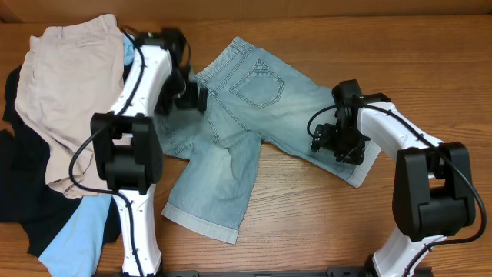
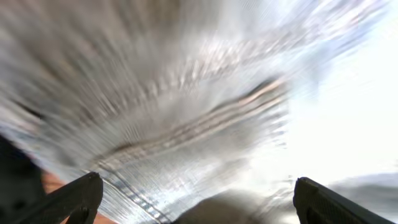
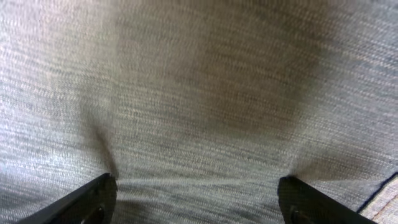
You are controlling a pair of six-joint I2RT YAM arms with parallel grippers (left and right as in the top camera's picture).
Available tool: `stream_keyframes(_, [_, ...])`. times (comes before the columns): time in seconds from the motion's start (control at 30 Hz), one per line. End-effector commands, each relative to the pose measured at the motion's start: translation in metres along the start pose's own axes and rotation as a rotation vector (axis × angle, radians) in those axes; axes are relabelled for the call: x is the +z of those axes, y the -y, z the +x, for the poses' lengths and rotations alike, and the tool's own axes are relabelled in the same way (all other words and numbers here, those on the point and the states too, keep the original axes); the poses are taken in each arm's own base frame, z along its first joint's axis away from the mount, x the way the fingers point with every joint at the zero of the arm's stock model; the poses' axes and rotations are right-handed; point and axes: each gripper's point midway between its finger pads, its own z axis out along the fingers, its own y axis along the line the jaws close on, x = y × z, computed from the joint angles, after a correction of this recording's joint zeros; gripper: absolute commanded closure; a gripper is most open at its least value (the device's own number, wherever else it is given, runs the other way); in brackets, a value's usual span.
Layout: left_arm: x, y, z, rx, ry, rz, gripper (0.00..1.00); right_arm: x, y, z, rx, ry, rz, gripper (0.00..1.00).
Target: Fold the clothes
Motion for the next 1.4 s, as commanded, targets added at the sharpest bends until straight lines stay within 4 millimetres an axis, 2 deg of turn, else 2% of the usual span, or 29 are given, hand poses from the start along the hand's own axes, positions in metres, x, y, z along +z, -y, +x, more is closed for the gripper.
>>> stream_keyframes(0.0, [-0.064, 0.016, -0.036, 0.0, 0.189, 0.075, 0.0, 0.047, 0.021, -0.01, 0.043, -0.038, 0.052, 0.13])
stream_keyframes(0.1, [-0.096, 0.021, -0.051, 0.008, 0.288, 0.087, 0.0, 0.058, 0.031, -0.022, 0.081, -0.023, 0.044, 0.13])
stream_keyframes(0.17, [-0.114, 0.023, -0.059, 0.006, 0.349, 0.097, 0.0, 0.059, 0.042, -0.038, 0.116, 0.022, 0.039, 0.14])
stream_keyframes(0.27, [-0.13, 0.027, -0.067, -0.002, 0.404, 0.117, 0.0, 0.057, 0.053, -0.063, 0.161, 0.101, 0.014, 0.18])
stream_keyframes(0.43, [-0.136, 0.035, -0.077, 0.012, 0.45, 0.162, 0.0, 0.044, 0.069, -0.101, 0.226, 0.21, -0.035, 0.19])
stream_keyframes(0.5, [-0.138, 0.036, -0.081, 0.015, 0.467, 0.163, 0.0, 0.036, 0.066, -0.11, 0.209, 0.216, -0.078, 0.18])
stream_keyframes(0.57, [-0.14, 0.036, -0.084, 0.016, 0.483, 0.165, 0.0, 0.026, 0.054, -0.111, 0.164, 0.187, -0.141, 0.15])
stream_keyframes(0.67, [-0.141, 0.035, -0.087, 0.019, 0.496, 0.16, 0.0, -0.002, 0.035, -0.108, 0.131, 0.133, -0.213, 0.15])
stream_keyframes(0.77, [-0.141, 0.031, -0.087, 0.013, 0.498, 0.144, 0.0, -0.034, 0.009, -0.097, 0.053, 0.109, -0.306, 0.15])
stream_keyframes(0.87, [-0.14, 0.027, -0.087, 0.007, 0.497, 0.121, 0.0, -0.065, -0.016, -0.072, -0.007, 0.088, -0.355, 0.15])
stream_keyframes(1.0, [-0.14, 0.025, -0.087, 0.003, 0.497, 0.107, 0.0, -0.085, -0.049, -0.029, -0.132, 0.044, -0.34, 0.14])
stream_keyframes(1.13, [-0.14, 0.025, -0.087, 0.003, 0.496, 0.107, 0.0, -0.078, -0.086, 0.011, -0.271, -0.008, -0.286, 0.14])
stream_keyframes(1.37, [-0.139, 0.025, -0.085, 0.003, 0.489, 0.106, 0.0, -0.036, -0.125, 0.057, -0.469, 0.053, -0.13, 0.1])
